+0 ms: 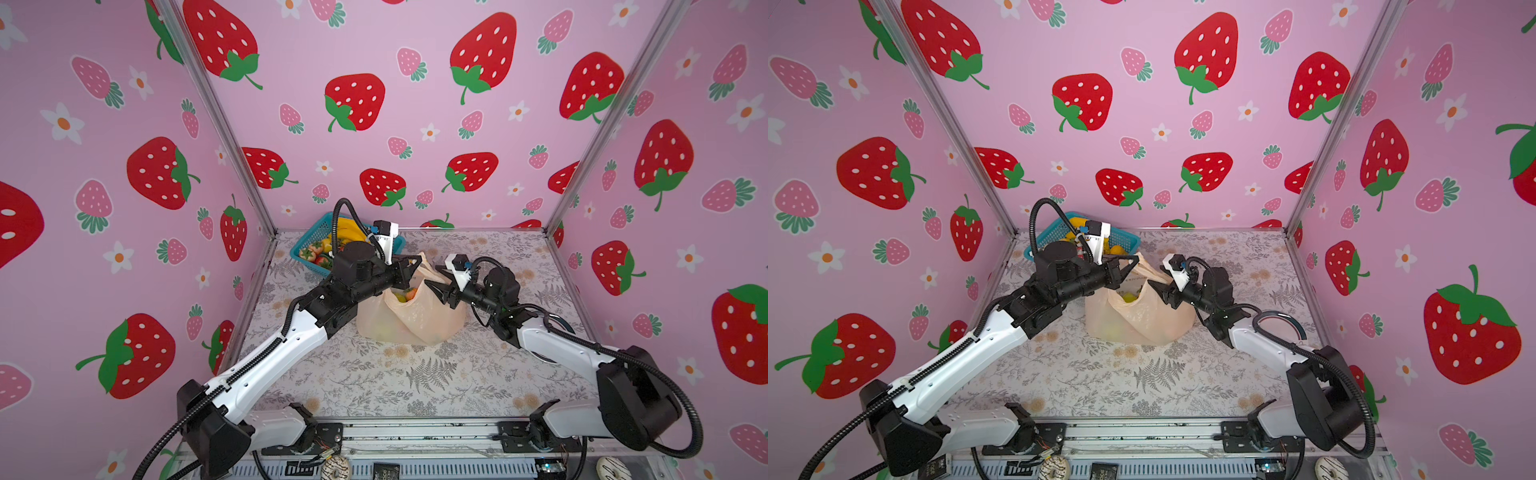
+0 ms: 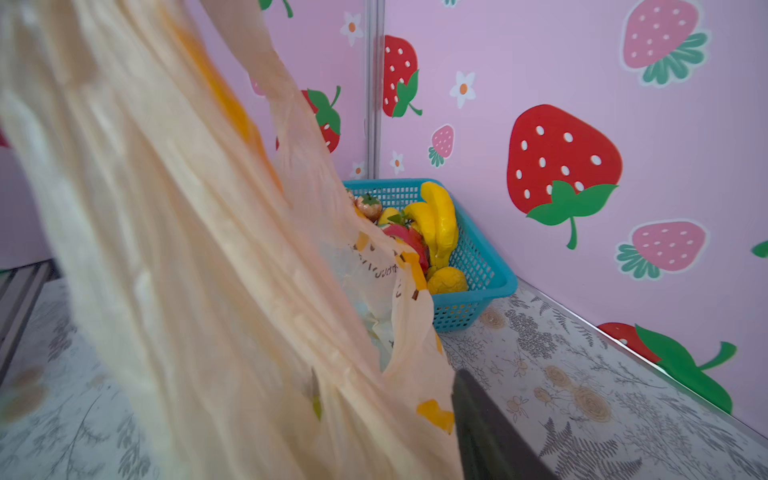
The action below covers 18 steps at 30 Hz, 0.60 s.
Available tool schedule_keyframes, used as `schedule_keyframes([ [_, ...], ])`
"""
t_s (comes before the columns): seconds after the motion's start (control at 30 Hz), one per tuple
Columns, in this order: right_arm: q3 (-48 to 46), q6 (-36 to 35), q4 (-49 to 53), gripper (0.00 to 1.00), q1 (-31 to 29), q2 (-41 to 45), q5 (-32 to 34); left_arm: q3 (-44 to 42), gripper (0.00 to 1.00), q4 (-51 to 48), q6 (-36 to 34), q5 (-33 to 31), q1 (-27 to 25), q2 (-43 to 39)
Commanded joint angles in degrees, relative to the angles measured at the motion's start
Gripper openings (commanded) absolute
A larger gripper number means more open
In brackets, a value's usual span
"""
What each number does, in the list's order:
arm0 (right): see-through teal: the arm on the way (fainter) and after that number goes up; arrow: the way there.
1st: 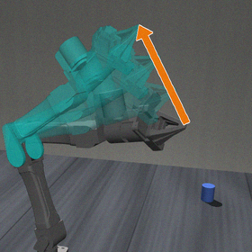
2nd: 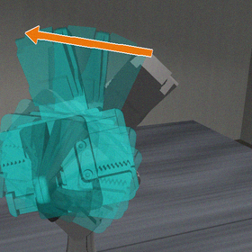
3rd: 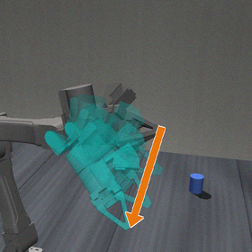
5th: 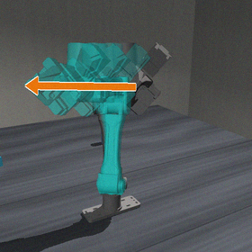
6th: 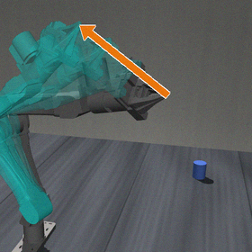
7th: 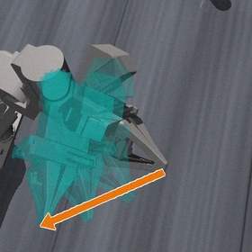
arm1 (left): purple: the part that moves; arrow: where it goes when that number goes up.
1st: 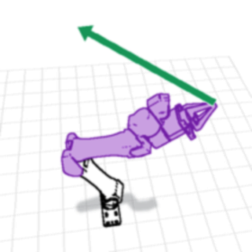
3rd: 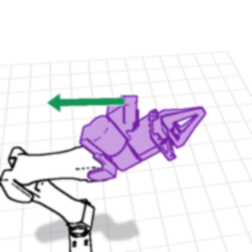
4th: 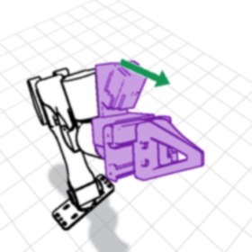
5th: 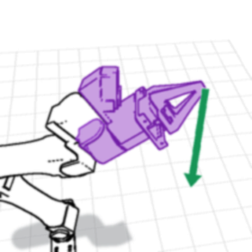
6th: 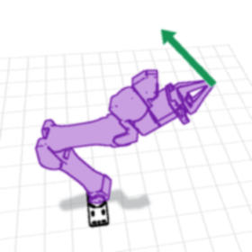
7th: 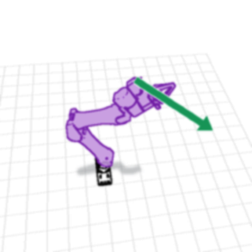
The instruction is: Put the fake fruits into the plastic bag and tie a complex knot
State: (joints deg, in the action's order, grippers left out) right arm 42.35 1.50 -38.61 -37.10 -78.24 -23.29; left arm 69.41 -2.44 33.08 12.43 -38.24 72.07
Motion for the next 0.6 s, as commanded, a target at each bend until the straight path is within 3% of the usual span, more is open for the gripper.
schedule_keyframes([
  [0.0,-0.78,0.28,-6.51,0.69,-4.61,1.77,14.04,-0.48,0.0,3.84,2.08,-0.9,0.14,-1.23],
  [0.07,-0.78,-0.66,-9.54,0.74,-7.48,1.05,21.0,-0.8,0.0,4.53,2.93,-0.76,0.01,-1.23],
  [0.17,0.43,0.22,-14.01,0.75,-11.25,-1.69,36.91,-1.54,0.0,5.84,4.24,-0.5,0.0,-1.23],
  [0.23,2.96,2.87,-14.41,0.71,-12.82,-4.86,48.11,-2.36,0.0,7.07,5.31,-0.36,-0.08,-1.32],
  [0.33,6.53,5.75,-12.85,0.6,-13.83,-10.28,59.02,-2.87,0.0,8.04,6.35,0.12,-0.16,-1.23],
  [0.43,5.84,7.69,-11.85,0.45,-13.81,-13.43,60.47,-2.77,0.0,7.7,6.2,-0.09,-0.04,-1.23],
  [0.57,-0.28,8.19,-13.79,0.33,-13.82,-13.93,52.75,-1.96,0.0,6.13,4.17,-2.02,0.31,-1.42],
])
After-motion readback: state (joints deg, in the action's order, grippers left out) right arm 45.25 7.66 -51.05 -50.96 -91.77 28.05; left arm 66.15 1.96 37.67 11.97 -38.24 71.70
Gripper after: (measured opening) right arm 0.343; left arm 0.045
